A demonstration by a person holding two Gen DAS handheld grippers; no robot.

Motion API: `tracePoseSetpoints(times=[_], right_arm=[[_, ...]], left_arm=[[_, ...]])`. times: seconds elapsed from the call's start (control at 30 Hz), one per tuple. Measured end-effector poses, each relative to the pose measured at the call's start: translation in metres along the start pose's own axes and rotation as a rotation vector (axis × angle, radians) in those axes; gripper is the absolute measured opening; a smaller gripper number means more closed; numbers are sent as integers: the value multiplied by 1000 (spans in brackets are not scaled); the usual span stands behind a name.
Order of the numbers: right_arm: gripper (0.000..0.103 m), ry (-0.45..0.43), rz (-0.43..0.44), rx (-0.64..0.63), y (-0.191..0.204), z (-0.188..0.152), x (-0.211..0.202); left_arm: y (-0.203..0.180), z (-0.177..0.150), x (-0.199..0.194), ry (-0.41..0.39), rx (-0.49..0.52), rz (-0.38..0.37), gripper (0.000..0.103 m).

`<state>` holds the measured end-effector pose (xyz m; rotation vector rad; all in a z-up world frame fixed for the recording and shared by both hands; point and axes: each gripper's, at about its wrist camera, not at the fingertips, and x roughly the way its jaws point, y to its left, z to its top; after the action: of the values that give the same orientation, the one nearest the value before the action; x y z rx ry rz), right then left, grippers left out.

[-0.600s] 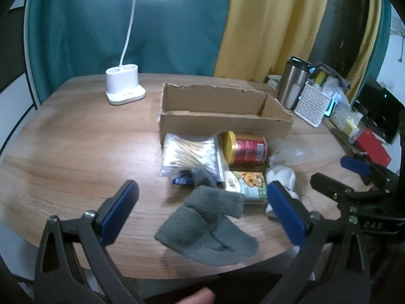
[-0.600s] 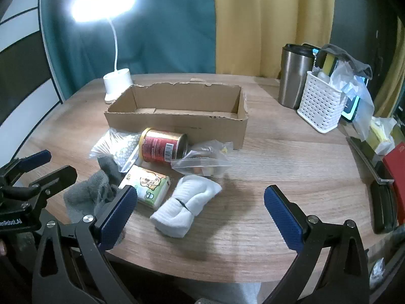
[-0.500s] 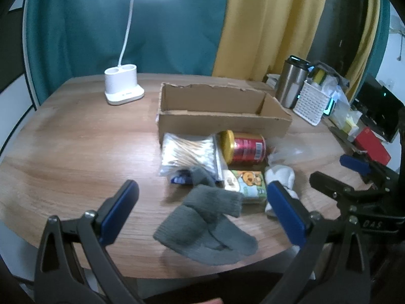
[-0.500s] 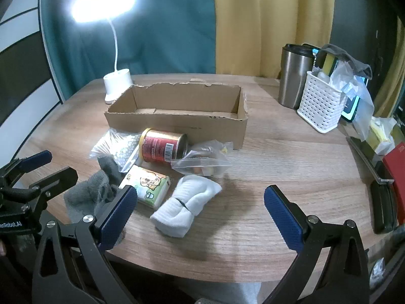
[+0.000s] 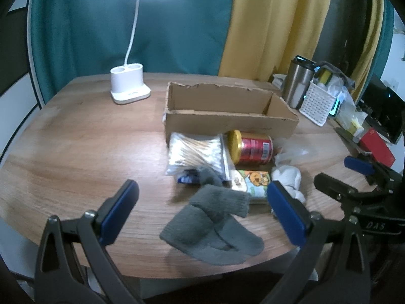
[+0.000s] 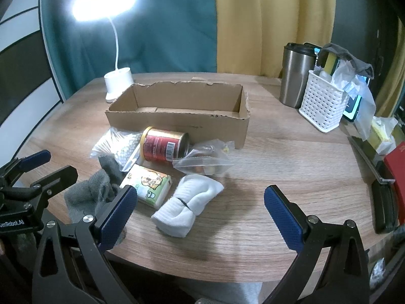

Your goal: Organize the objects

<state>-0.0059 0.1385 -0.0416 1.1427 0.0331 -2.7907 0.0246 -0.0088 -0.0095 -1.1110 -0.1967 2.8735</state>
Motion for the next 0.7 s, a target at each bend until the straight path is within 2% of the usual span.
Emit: tracePoseSetpoints(times=[0.7], right_arm=[[102,-12,14,11,-1,3,-2]], left_arm=[[-1,1,1,4,-4,-10,102]])
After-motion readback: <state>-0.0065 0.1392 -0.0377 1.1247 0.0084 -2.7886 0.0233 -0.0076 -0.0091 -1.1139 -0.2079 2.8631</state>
